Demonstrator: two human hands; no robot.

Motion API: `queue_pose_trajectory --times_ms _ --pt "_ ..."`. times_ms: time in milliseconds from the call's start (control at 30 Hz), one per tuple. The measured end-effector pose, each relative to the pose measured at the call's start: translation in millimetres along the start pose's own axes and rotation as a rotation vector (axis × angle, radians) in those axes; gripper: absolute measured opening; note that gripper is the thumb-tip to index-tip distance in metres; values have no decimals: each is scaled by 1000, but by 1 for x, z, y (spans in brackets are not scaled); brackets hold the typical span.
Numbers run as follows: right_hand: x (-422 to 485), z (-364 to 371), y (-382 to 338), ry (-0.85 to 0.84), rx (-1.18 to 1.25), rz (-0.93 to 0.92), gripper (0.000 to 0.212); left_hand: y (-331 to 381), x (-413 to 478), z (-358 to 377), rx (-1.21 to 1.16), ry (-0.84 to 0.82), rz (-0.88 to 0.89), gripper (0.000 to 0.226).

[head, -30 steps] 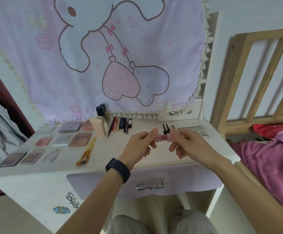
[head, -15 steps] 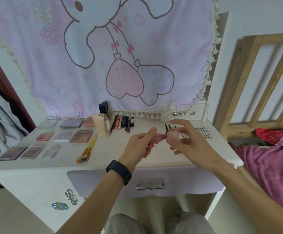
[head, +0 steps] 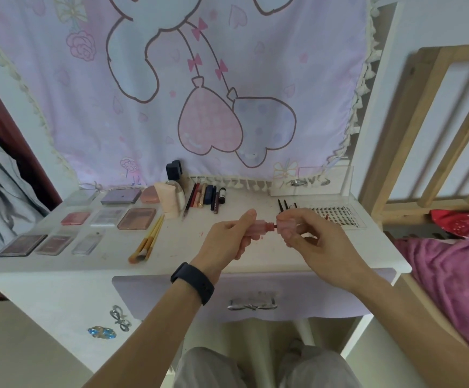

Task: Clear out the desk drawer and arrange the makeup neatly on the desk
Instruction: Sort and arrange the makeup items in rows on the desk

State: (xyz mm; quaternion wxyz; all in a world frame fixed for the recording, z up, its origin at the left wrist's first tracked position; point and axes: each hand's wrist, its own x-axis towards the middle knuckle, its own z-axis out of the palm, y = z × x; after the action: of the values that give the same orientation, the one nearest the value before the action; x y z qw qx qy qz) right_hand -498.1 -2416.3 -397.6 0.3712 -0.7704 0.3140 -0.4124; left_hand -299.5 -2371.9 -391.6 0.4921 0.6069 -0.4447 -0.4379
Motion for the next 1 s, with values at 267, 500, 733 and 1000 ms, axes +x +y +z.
queue_pose_trajectory --times_ms 267,500,733,1000 --pt "-7 14 2 130 -1 -97 38 -1 -1 -1 -150 -41 -134 51" --pt "-4 14 6 99 88 30 33 -4 -7 -12 19 -41 51 41" --pt "3 6 9 50 379 265 20 -10 -6 -29 169 57 188 37" --pt "8 7 4 67 330 192 24 -6 -10 -27 71 9 182 41"
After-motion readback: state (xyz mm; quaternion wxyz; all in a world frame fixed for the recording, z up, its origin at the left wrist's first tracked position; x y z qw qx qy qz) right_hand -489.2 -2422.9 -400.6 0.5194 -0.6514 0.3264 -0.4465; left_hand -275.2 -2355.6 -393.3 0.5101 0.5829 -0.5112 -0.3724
